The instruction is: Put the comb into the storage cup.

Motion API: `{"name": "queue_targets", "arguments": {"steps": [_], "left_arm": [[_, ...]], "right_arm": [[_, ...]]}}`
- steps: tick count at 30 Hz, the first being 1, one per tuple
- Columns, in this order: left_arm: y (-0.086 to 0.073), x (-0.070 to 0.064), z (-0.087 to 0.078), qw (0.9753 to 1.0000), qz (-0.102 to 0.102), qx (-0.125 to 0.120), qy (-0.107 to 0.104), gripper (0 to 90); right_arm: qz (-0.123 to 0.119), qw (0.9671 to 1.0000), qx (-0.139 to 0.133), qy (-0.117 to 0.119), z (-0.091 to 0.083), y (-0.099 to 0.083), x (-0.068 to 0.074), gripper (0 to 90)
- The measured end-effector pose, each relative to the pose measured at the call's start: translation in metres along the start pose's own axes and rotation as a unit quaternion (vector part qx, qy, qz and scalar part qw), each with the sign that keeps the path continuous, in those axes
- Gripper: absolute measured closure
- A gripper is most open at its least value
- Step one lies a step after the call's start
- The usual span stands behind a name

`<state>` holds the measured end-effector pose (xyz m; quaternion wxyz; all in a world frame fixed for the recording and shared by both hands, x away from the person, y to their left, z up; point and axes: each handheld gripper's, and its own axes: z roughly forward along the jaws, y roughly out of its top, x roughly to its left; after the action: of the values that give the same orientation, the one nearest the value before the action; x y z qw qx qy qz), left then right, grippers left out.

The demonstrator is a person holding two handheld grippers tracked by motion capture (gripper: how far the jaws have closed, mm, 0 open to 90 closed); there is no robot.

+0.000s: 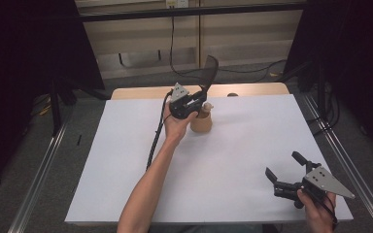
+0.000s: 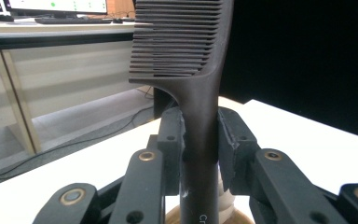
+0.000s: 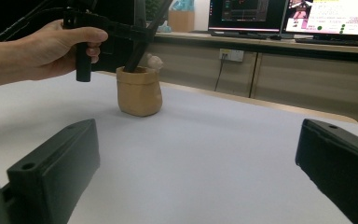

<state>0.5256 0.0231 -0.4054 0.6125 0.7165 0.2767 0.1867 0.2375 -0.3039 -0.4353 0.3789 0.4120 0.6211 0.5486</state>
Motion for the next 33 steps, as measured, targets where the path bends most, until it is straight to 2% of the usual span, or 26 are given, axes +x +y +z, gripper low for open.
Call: {"name": "queue_targets", "arguments": {"steps": [7,11,12,18,20,22,29,33], "left_arm": [[-0.004,0.001,-0.002,1.0000,0.001,0.005,0.002,73.0],[-0.009,0.003,-0.002,1.0000,-0.006,0.007,-0.001,72.9],[-0.009,0.003,-0.003,0.9999,-0.012,0.005,0.000,72.9],[-0.010,0.002,-0.004,0.9999,-0.012,0.009,0.004,72.9],[-0.012,0.001,-0.003,0.9998,-0.009,0.017,0.005,72.9],[-0.015,0.001,-0.003,0.9997,-0.017,0.015,0.005,72.9],[-0.018,0.001,-0.005,0.9996,-0.007,0.025,0.011,73.0],[-0.022,0.000,-0.005,0.9994,-0.012,0.031,0.010,72.9]], "right_arm": [[-0.001,1.0000,0.001,0.000,0.000,0.000,0.000,0.0],[-0.001,1.0000,0.002,0.000,0.000,0.000,0.000,0.0],[0.000,1.0000,0.001,0.000,0.000,0.000,0.000,0.0],[-0.001,1.0000,0.002,0.000,0.000,0.000,0.000,0.0],[-0.001,1.0000,0.001,0.000,0.000,0.000,0.000,0.0],[-0.001,1.0000,0.003,-0.001,0.000,0.000,0.000,0.0],[-0.002,1.0000,0.004,0.000,0.001,0.000,0.000,0.0],[-0.003,1.0000,0.004,0.000,0.000,0.000,0.001,0.0]]}}
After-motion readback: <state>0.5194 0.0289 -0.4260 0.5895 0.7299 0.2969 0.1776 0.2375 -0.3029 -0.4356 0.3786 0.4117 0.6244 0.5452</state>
